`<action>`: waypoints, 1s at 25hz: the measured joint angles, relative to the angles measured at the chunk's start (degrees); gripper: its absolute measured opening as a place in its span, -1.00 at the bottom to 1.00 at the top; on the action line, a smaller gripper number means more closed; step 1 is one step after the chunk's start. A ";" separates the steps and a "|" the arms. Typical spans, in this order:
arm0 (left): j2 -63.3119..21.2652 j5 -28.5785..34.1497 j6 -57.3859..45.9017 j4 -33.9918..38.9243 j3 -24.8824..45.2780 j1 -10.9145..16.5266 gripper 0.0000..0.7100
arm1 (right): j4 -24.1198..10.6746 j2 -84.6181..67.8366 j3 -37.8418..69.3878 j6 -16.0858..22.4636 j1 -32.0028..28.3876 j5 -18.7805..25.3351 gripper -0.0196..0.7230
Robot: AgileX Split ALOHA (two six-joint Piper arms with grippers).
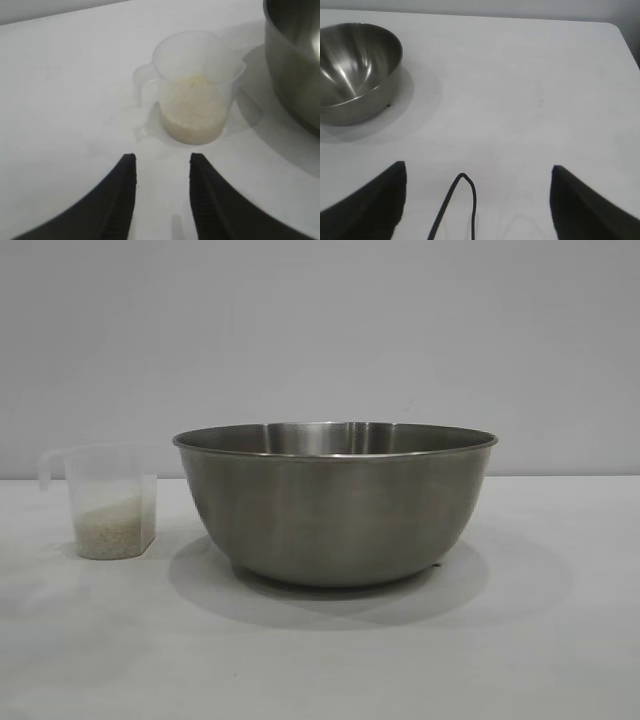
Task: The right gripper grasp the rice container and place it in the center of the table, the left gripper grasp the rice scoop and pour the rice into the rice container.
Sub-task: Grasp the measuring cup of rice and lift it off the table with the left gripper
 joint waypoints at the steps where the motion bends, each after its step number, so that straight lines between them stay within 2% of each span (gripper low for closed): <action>1: 0.29 0.00 0.00 -0.90 -0.57 0.00 -0.36 | 0.00 0.00 0.00 0.00 0.00 0.00 0.48; 5: 2.20 -0.02 0.00 -4.20 -2.36 0.00 -0.36 | 0.00 0.00 0.00 0.00 0.00 0.00 0.48; 25: 7.79 -0.12 0.00 -5.19 -8.36 0.00 -0.36 | 0.00 0.00 0.00 0.00 0.00 0.00 0.48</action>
